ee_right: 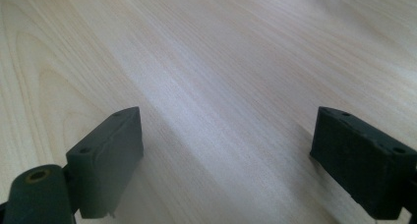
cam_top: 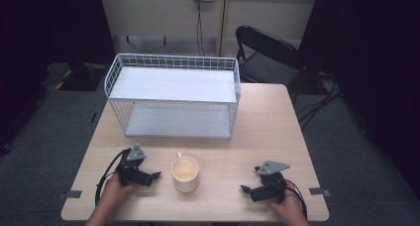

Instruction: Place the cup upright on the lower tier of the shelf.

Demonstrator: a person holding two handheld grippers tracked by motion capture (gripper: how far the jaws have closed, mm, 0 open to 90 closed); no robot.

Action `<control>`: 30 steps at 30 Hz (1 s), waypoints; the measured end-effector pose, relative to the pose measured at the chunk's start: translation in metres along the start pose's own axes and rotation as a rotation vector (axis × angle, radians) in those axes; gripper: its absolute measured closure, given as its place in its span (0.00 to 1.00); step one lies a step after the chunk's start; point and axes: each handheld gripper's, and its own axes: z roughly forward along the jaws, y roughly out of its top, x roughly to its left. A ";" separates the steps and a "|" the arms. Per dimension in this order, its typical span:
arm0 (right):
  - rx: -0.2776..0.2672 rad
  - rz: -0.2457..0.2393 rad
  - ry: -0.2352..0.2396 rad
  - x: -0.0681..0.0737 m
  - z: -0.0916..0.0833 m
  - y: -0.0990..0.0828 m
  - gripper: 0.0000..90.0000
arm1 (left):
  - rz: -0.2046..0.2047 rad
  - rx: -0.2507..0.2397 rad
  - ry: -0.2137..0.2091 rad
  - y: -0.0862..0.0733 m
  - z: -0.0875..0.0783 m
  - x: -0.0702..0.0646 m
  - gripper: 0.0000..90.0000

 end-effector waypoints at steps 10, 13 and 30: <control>0.000 0.000 0.000 0.000 0.000 0.000 0.13 | 0.010 0.055 -0.014 0.003 -0.009 -0.004 0.07; 0.000 0.000 0.000 0.000 0.000 0.000 0.13 | -0.018 0.039 -0.046 0.006 -0.015 -0.003 0.24; -0.001 0.001 0.001 0.000 0.000 0.000 0.13 | -0.036 -0.017 -0.076 0.052 -0.052 -0.019 0.20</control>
